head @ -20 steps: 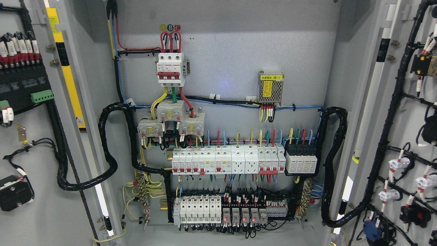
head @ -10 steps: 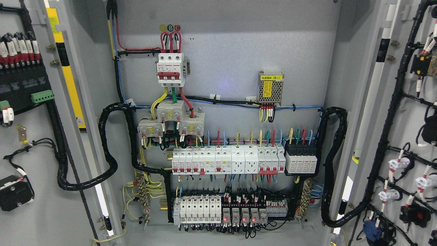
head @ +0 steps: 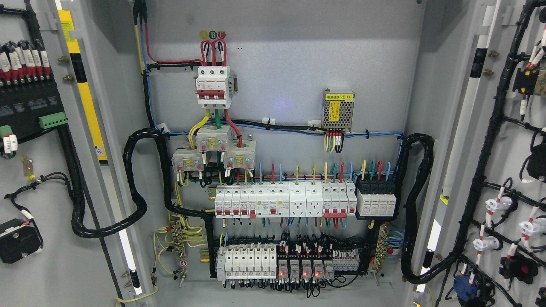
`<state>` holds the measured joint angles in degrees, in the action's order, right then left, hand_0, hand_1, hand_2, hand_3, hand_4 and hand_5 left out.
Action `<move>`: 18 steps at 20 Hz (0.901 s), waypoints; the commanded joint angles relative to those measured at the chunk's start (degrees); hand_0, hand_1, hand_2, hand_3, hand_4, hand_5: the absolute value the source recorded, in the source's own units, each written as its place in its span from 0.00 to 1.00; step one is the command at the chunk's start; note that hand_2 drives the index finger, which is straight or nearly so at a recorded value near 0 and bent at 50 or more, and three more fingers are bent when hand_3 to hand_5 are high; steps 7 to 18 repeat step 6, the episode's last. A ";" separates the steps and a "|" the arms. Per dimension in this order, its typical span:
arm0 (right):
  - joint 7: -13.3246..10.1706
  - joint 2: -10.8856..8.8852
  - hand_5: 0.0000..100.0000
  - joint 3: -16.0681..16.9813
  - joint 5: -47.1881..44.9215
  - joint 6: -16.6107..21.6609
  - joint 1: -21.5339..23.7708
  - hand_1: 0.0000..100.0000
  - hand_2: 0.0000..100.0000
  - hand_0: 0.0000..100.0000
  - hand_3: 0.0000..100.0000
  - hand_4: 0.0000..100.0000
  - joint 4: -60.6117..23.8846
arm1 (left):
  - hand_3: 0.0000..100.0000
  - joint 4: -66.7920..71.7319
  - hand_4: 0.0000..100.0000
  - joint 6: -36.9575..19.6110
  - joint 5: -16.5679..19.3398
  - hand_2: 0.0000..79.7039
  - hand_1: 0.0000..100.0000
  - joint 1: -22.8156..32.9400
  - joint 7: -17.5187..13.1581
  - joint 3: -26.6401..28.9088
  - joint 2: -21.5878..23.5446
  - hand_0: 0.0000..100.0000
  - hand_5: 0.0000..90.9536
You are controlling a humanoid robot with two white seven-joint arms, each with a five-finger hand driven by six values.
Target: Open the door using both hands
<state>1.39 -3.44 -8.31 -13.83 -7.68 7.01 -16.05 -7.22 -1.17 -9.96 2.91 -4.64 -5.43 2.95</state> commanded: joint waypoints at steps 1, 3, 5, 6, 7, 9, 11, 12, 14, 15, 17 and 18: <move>-0.07 0.71 0.00 0.23 0.30 0.12 -0.85 0.50 0.04 0.00 0.00 0.00 3.39 | 0.00 1.33 0.00 -0.07 0.03 0.00 0.56 -0.01 -0.20 -0.29 0.30 0.12 0.00; -0.07 0.71 0.00 0.23 0.30 0.03 -1.12 0.50 0.04 0.00 0.00 0.00 3.48 | 0.00 1.24 0.00 -0.07 0.12 0.00 0.56 -0.01 -0.20 -0.29 0.21 0.12 0.00; -0.07 0.71 0.00 0.57 0.04 0.12 -1.12 0.50 0.04 0.00 0.00 0.00 3.57 | 0.00 1.15 0.00 -0.07 0.12 0.00 0.56 -0.01 -0.20 -0.29 0.04 0.12 0.00; -0.07 0.71 0.00 1.27 -0.05 0.03 -1.20 0.50 0.04 0.00 0.00 0.00 3.57 | 0.00 1.15 0.00 -0.07 0.12 0.00 0.56 -0.01 -0.28 -0.29 -0.05 0.12 0.00; -0.07 0.71 0.00 1.27 -0.05 0.03 -1.20 0.50 0.04 0.00 0.00 0.00 3.57 | 0.00 1.15 0.00 -0.07 0.12 0.00 0.56 -0.01 -0.28 -0.29 -0.05 0.12 0.00; -0.07 0.71 0.00 1.27 -0.05 0.03 -1.20 0.50 0.04 0.00 0.00 0.00 3.57 | 0.00 1.15 0.00 -0.07 0.12 0.00 0.56 -0.01 -0.28 -0.29 -0.05 0.12 0.00; -0.07 0.71 0.00 1.27 -0.05 0.03 -1.20 0.50 0.04 0.00 0.00 0.00 3.57 | 0.00 1.15 0.00 -0.07 0.12 0.00 0.56 -0.01 -0.28 -0.29 -0.05 0.12 0.00; -0.07 0.71 0.00 1.27 -0.05 0.03 -1.20 0.50 0.04 0.00 0.00 0.00 3.57 | 0.00 1.15 0.00 -0.07 0.12 0.00 0.56 -0.01 -0.28 -0.29 -0.05 0.12 0.00; -0.07 0.71 0.00 1.27 -0.05 0.03 -1.20 0.50 0.04 0.00 0.00 0.00 3.57 | 0.00 1.15 0.00 -0.07 0.12 0.00 0.56 -0.01 -0.28 -0.29 -0.05 0.12 0.00; -0.07 0.71 0.00 1.27 -0.05 0.03 -1.20 0.50 0.04 0.00 0.00 0.00 3.57 | 0.00 1.15 0.00 -0.07 0.12 0.00 0.56 -0.01 -0.28 -0.29 -0.05 0.12 0.00; -0.07 0.71 0.00 1.27 -0.05 0.03 -1.20 0.50 0.04 0.00 0.00 0.00 3.57 | 0.00 1.15 0.00 -0.07 0.12 0.00 0.56 -0.01 -0.28 -0.29 -0.05 0.12 0.00; -0.07 0.71 0.00 1.27 -0.05 0.03 -1.20 0.50 0.04 0.00 0.00 0.00 3.57 | 0.00 1.15 0.00 -0.07 0.12 0.00 0.56 -0.01 -0.28 -0.29 -0.05 0.12 0.00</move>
